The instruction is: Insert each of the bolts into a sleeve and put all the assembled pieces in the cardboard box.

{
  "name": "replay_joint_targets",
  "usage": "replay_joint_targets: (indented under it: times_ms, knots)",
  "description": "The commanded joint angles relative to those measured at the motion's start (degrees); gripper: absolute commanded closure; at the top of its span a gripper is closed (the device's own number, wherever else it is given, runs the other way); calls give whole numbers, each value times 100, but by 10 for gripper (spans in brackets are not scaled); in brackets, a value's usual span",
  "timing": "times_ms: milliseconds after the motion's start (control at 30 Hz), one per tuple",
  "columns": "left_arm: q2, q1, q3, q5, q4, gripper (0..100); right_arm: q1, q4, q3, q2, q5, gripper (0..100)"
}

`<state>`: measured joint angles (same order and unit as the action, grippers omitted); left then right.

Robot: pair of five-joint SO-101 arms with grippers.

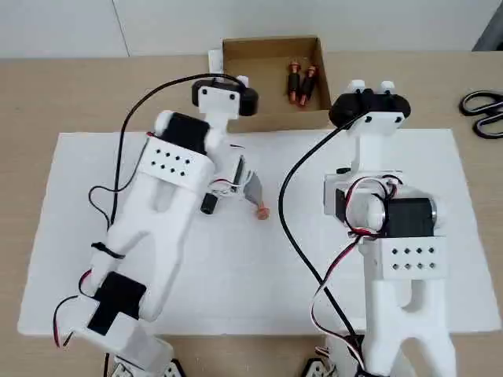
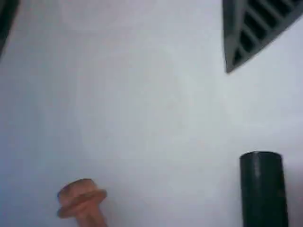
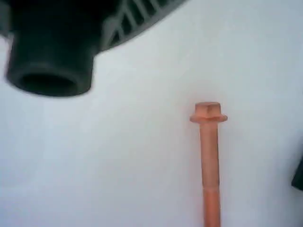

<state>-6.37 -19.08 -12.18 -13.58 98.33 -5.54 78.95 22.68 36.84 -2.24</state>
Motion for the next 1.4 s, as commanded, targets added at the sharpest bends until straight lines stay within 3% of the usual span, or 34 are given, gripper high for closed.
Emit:
replay_joint_targets:
  times_ms: [0, 333, 1367]
  knots:
    - [-18, -70, -268, -176, -519, 748, 48, -13, -35, 180, 44, 995]
    - [-1169, -97, -295, -1873, -1574, 776, 48, -22, -35, 180, 44, 995]
    - [-2022, -290, -277, -1925, -2031, 776, 48, -22, -35, 180, 26, 995]
